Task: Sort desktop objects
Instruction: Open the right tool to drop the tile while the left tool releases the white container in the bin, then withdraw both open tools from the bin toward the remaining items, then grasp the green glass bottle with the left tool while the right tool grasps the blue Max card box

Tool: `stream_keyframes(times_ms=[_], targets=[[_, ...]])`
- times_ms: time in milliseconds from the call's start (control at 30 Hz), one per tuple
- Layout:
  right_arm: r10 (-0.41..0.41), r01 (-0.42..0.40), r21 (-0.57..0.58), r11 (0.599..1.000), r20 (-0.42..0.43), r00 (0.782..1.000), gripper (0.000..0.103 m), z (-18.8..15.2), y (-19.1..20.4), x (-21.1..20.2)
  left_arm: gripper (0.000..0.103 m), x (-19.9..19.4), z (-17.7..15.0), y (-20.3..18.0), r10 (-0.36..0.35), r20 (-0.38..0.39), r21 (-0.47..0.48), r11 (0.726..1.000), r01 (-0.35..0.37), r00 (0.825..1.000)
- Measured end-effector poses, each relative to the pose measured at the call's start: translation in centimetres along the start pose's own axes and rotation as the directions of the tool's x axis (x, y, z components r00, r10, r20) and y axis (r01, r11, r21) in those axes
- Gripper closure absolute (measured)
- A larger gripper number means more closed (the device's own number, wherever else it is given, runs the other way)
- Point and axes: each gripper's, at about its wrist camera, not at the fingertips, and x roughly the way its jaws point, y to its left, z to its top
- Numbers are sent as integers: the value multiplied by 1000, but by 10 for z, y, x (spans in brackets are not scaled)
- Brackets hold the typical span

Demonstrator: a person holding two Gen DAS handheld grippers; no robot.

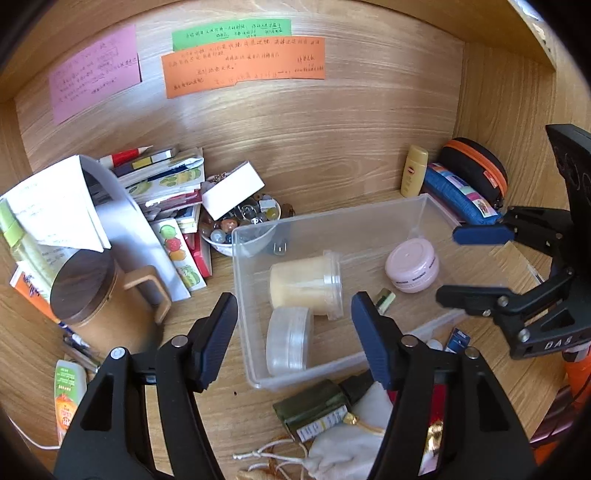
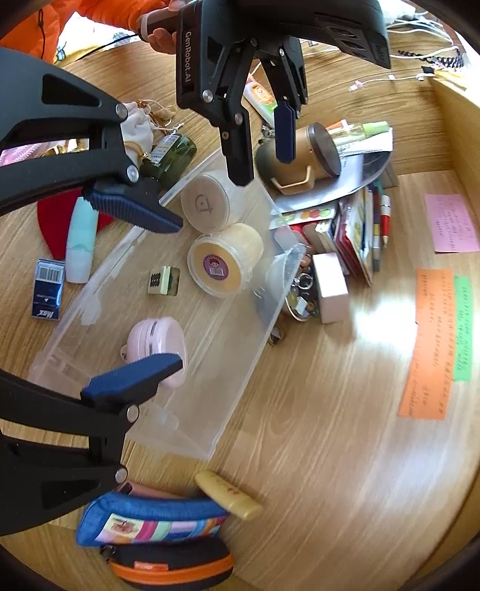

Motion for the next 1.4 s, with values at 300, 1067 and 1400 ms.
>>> stream_keyframes(times_ms=[300, 1067, 1400], targets=[[-52, 51, 57, 997, 14, 999, 35, -21, -12, -21, 26, -14, -21, 0, 32, 6, -7, 999, -32, 999], [-107, 125, 177, 976, -111, 988, 25, -100, -18, -20, 18, 31, -69, -3, -27, -176, -70, 997, 15, 984], [-55, 79, 155, 985, -156, 986, 25, -106, -10, 5, 18, 48, -70, -3, -66, -211, -100, 994, 45, 975]])
